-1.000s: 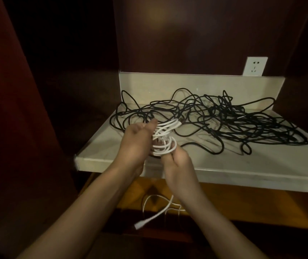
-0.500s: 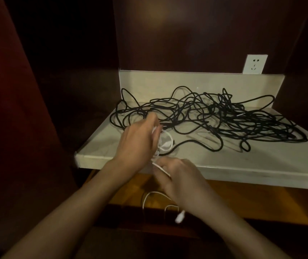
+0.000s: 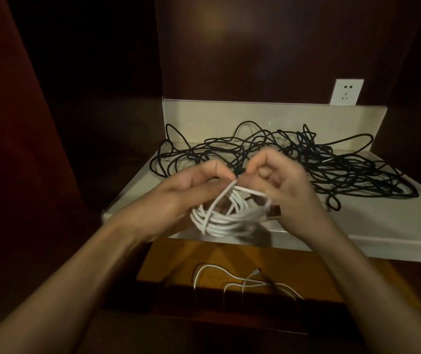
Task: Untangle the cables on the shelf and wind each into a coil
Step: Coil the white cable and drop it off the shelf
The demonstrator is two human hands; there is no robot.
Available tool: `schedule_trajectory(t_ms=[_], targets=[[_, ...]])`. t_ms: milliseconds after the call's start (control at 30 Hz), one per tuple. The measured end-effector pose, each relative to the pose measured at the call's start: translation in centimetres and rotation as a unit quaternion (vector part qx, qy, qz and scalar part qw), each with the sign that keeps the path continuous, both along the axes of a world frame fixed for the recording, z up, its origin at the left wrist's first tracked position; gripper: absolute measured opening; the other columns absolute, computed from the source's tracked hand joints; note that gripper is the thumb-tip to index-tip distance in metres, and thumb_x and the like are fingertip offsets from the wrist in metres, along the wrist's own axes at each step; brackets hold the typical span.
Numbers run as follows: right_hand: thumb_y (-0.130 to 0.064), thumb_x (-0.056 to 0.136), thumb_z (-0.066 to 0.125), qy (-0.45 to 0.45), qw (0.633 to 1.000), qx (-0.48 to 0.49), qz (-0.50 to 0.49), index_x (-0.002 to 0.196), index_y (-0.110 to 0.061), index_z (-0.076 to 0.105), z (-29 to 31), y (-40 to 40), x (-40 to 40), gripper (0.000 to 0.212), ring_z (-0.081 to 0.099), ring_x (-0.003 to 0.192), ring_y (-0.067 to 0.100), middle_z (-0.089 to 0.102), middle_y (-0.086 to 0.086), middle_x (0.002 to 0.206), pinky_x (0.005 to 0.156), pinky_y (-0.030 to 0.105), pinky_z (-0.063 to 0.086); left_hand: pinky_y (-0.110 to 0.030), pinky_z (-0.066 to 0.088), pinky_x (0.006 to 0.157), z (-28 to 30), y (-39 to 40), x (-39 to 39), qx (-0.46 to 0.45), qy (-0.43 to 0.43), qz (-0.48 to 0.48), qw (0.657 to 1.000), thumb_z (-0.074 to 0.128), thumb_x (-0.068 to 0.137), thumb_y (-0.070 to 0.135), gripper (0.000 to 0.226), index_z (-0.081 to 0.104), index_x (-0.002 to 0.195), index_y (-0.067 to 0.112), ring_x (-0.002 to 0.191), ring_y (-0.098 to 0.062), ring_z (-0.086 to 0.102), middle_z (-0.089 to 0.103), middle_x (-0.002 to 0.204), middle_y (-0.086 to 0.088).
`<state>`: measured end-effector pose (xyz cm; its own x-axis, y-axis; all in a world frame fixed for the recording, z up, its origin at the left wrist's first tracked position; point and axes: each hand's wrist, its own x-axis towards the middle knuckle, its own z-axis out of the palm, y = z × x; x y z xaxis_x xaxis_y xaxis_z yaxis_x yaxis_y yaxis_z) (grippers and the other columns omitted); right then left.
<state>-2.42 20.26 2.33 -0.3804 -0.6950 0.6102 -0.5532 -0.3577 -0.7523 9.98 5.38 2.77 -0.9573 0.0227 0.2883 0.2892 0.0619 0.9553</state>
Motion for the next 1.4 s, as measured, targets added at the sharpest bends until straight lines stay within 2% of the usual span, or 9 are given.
schedule_trajectory(t_ms=[67,167,233,333,533,733,900,1167,1400], targets=[[-0.012,0.093,0.061,-0.128,0.992,-0.01,-0.006,0.082,-0.015,0.059,-1.5,-0.9,0.7,0.011,0.061,0.057,0.02,0.065,0.002,0.067,0.047,0.029,0.047,-0.029,0.051,0.07,-0.8,0.4,-0.4,0.089,-0.009,-0.005,0.996,0.054,0.093,0.017,0.016,0.06,0.103,0.006,0.079,-0.019,0.062,0.065,0.09,-0.01],[-0.004,0.101,0.046,-0.264,0.963,-0.02,-0.053,0.107,-0.02,0.065,-4.4,-2.3,2.2,0.026,0.071,0.078,0.024,0.074,0.001,0.087,0.067,0.041,0.059,-0.029,0.055,0.069,-2.0,1.2,-1.4,0.209,-0.019,0.035,0.977,0.059,0.089,0.018,0.02,0.062,0.107,0.01,0.079,-0.019,0.065,0.069,0.092,-0.01],[-0.005,0.102,0.044,-0.257,0.96,-0.023,-0.107,0.113,-0.019,0.062,-5.6,-2.8,3.0,0.025,0.072,0.088,0.016,0.074,0.0,0.094,0.076,0.039,0.06,-0.028,0.054,0.067,-2.8,1.8,-2.0,0.226,-0.021,0.106,0.968,0.065,0.09,0.019,0.023,0.063,0.112,0.014,0.08,-0.016,0.067,0.072,0.095,-0.008],[-0.002,0.101,0.044,-0.114,0.976,0.005,-0.184,0.11,-0.014,0.058,-6.4,-2.9,3.5,0.021,0.064,0.069,0.001,0.068,-0.012,0.078,0.059,0.019,0.05,-0.027,0.054,0.065,-3.7,2.5,-2.8,0.178,-0.008,0.207,0.962,0.056,0.097,0.021,0.02,0.063,0.114,0.014,0.081,-0.02,0.065,0.071,0.095,-0.009],[-0.009,0.103,0.039,-0.138,0.98,0.06,-0.129,0.103,-0.019,0.046,-5.8,-2.7,4.8,0.013,0.046,0.041,0.012,0.052,-0.005,0.052,0.042,0.028,0.038,-0.022,0.049,0.052,-3.8,2.7,-3.7,0.041,0.096,0.353,0.93,0.043,0.106,0.016,0.018,0.056,0.113,0.006,0.064,-0.021,0.059,0.068,0.073,0.001],[-0.013,0.103,0.045,-0.173,0.978,-0.007,-0.119,0.097,-0.01,0.041,-6.6,-2.1,5.4,0.008,0.045,0.038,0.012,0.053,-0.001,0.054,0.043,0.024,0.035,-0.042,0.053,0.062,-5.3,2.2,-4.2,-0.201,0.233,0.467,0.829,0.043,0.105,0.018,0.018,0.058,0.114,0.016,0.073,-0.014,0.066,0.068,0.085,0.004],[-0.012,0.099,0.057,-0.144,0.972,-0.08,-0.165,0.088,-0.023,0.048,-7.5,-1.8,6.1,0.018,0.052,0.045,0.016,0.059,0.003,0.058,0.047,0.039,0.045,-0.033,0.05,0.066,-5.0,2.2,-4.4,-0.325,0.284,0.524,0.734,0.045,0.102,0.01,0.025,0.063,0.119,0.006,0.082,-0.012,0.062,0.068,0.1,-0.005],[-0.008,0.096,0.061,-0.094,0.985,-0.107,-0.093,0.093,-0.013,0.059,-5.5,-0.9,4.5,0.006,0.063,0.051,0.02,0.065,0.008,0.063,0.053,0.03,0.051,-0.018,0.034,0.059,-4.1,1.4,-2.7,-0.434,0.302,0.484,0.698,0.045,0.1,0.015,0.028,0.062,0.12,0.003,0.069,-0.001,0.04,0.06,0.089,-0.007],[-0.009,0.097,0.057,-0.086,0.985,-0.126,-0.084,0.103,-0.013,0.061,-5.4,-1.4,4.5,0.009,0.069,0.067,0.019,0.069,0.005,0.075,0.063,0.028,0.054,-0.001,0.036,0.065,-3.7,2.1,-1.7,-0.394,0.283,0.488,0.726,0.047,0.102,0.02,0.025,0.057,0.121,0.007,0.072,0.002,0.047,0.054,0.091,0.009]])
